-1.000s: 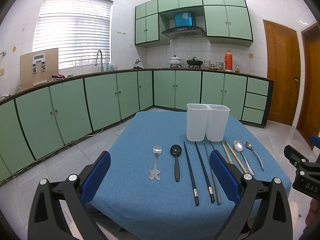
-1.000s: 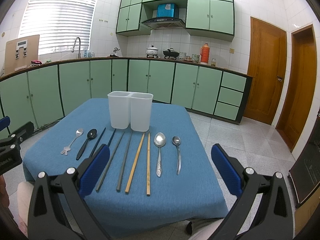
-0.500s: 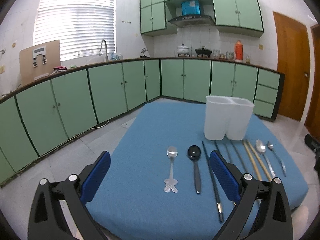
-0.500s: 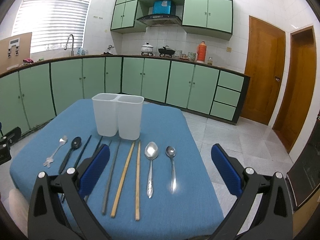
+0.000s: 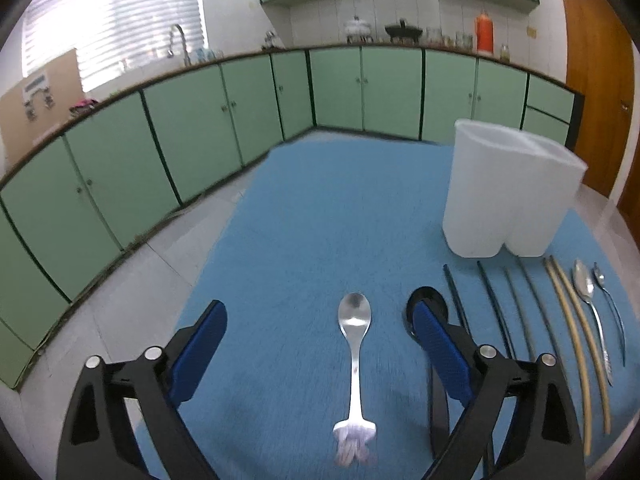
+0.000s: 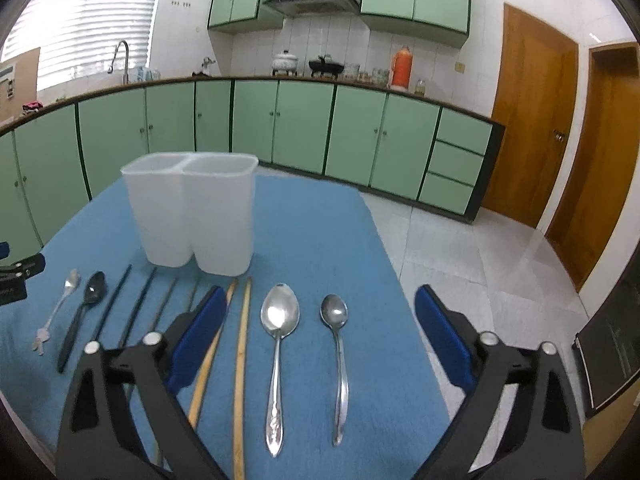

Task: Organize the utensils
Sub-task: 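Grasp the flower-handled silver spoon with the left tool while the right tool grasps the small silver teaspoon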

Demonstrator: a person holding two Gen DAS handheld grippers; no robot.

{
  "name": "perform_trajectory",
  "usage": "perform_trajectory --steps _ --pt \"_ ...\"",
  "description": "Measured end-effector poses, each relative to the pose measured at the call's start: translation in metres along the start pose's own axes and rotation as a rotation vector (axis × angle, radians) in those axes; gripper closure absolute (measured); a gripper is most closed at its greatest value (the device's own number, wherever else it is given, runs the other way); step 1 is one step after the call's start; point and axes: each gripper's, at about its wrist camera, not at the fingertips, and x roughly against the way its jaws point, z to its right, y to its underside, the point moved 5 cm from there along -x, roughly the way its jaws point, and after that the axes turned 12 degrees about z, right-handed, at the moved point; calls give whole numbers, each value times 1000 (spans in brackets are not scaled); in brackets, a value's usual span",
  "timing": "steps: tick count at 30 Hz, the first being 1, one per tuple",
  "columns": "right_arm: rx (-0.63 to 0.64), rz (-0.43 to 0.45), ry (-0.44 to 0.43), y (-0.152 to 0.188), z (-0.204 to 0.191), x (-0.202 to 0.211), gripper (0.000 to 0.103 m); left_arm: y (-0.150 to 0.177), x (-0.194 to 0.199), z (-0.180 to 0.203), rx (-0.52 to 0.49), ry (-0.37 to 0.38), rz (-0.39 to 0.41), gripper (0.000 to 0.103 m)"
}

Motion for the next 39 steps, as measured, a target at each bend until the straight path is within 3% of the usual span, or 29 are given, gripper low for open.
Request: perform_trajectory --steps 3,11,17,24,27,32,39 --pt "-6 -30 -6 5 2 -16 23 5 -23 -1 19 27 -64 20" --pt "9 -56 -4 12 1 -43 24 18 -54 6 22 60 -136 36" --pt "22 -93 -8 19 7 -57 31 27 -65 9 23 86 -176 42" --pt "20 -161 -29 28 14 -75 44 28 -64 17 7 106 -168 53" --pt "2 -177 -82 26 8 -80 46 25 -64 22 5 115 -162 60" --pt "25 -190 -63 26 14 -87 46 26 -65 22 -1 128 -152 76" --pt "19 -219 -59 32 19 -98 46 24 -62 22 7 129 -146 78"
